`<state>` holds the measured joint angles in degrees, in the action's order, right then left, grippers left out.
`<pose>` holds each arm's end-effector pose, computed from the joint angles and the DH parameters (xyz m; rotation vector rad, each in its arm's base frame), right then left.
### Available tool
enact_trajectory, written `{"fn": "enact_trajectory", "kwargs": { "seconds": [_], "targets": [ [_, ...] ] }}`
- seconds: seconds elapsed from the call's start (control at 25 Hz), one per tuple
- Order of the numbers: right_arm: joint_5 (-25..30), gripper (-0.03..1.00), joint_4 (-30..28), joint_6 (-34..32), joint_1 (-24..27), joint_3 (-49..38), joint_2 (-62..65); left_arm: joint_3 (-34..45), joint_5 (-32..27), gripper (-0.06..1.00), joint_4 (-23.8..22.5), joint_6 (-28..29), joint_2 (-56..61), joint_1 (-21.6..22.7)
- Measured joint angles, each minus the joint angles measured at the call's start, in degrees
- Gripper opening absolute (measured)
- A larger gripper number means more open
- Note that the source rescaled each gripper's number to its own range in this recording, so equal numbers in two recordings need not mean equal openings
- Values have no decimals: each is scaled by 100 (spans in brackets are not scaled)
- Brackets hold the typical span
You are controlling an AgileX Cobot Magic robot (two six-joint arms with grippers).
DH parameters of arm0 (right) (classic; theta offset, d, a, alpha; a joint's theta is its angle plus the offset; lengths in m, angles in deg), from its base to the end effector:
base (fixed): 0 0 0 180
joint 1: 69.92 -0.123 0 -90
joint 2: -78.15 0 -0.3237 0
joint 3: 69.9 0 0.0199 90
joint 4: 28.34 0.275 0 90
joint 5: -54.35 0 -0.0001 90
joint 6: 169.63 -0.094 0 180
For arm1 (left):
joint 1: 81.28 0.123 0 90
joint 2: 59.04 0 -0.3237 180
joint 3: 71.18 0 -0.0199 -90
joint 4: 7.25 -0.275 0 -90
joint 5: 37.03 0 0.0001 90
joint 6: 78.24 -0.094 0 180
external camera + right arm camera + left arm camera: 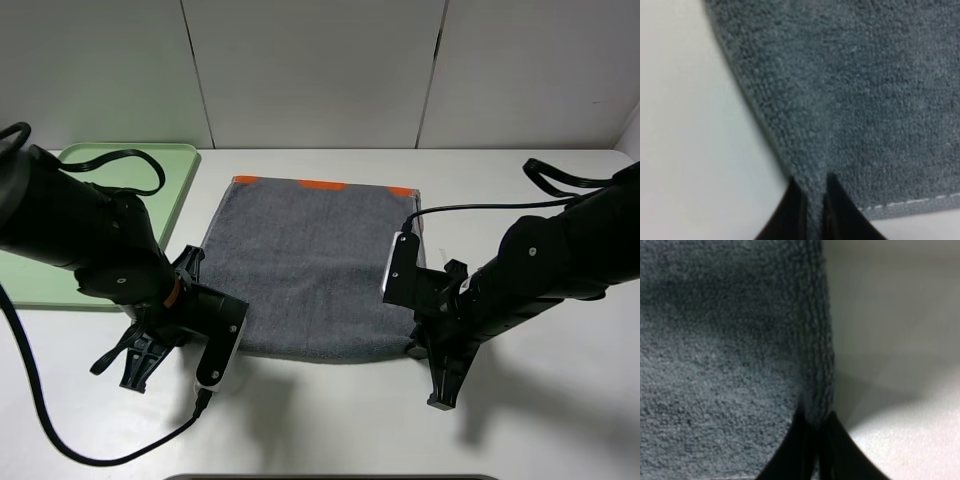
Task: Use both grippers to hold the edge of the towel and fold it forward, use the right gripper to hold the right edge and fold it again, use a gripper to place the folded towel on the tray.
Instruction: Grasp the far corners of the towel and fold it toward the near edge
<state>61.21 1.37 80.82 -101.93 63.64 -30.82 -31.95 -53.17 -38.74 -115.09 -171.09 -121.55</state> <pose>0.2239 0.1466 0.0983 -1.6828 2.2542 0.0473 0.2339 -0.1802 0.1015 2.3311 1.7406 0.2952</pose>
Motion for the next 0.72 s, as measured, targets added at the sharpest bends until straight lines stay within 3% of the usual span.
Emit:
{"fn": "enact_trajectory", "kwargs": {
  "seconds": [0.72],
  "targets": [
    [88,0,-17,-321,0,18,19,11,-321,0,12,7,673,0]
  ]
}}
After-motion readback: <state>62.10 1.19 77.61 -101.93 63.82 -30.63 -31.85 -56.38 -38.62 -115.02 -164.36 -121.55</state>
